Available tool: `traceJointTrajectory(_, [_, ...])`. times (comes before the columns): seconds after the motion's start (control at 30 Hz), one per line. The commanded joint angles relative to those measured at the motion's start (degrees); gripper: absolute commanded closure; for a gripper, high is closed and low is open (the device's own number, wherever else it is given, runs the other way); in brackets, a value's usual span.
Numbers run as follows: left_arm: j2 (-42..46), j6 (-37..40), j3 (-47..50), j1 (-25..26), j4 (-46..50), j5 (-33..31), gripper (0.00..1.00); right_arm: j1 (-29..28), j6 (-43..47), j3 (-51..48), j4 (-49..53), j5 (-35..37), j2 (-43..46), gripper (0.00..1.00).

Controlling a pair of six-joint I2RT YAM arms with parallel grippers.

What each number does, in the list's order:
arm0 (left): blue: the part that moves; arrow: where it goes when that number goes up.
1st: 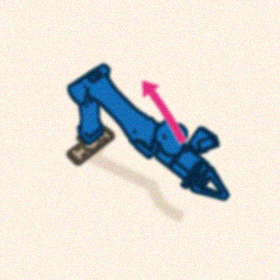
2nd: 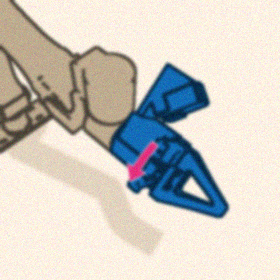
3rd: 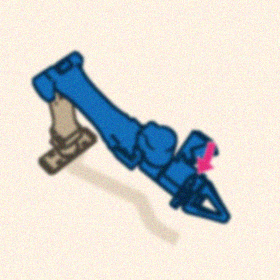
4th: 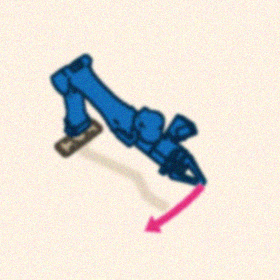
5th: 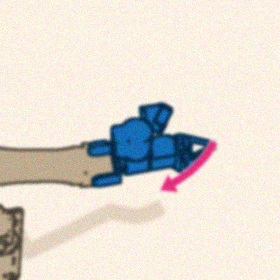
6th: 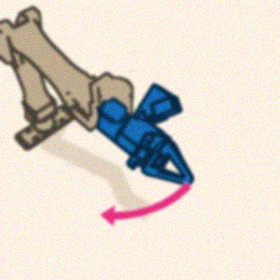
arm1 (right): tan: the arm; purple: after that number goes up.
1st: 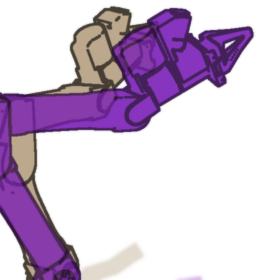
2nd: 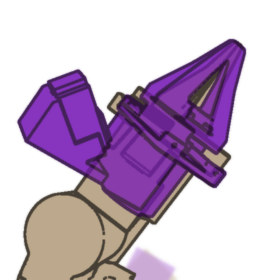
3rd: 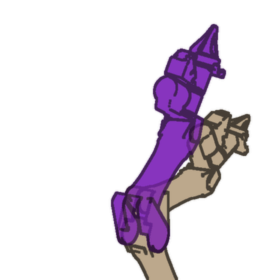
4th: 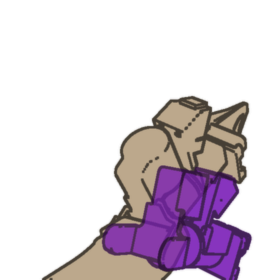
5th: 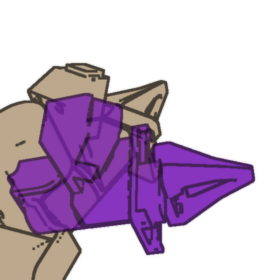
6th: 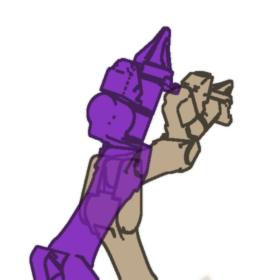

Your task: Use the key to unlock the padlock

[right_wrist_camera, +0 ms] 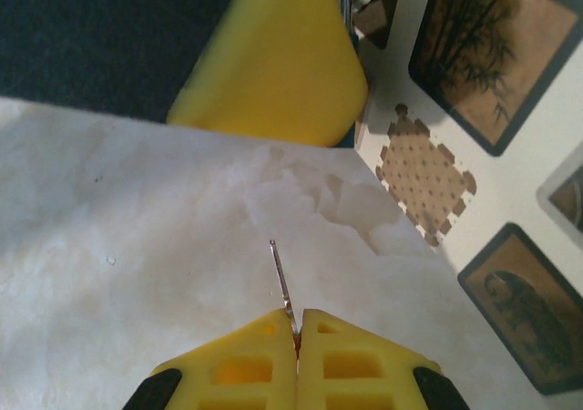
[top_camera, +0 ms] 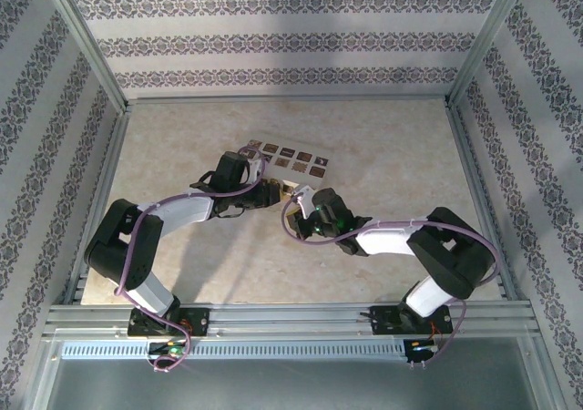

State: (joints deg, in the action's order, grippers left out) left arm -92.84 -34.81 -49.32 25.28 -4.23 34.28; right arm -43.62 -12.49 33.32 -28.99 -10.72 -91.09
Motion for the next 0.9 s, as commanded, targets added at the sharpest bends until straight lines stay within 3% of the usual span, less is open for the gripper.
traceJointTrajectory(0.0, [0.49,-0.85,-2.14,1.09,-1.35,1.4,0.76,0.52,-2.04,1.9,-4.31,-0.09,-1.69,1.0])
traceJointTrajectory(0.87, [0.38,-2.01,-1.38,1.27,-2.36,0.52,0.76,2.05,-8.37,-0.86,-12.03,3.31,-4.37,1.0])
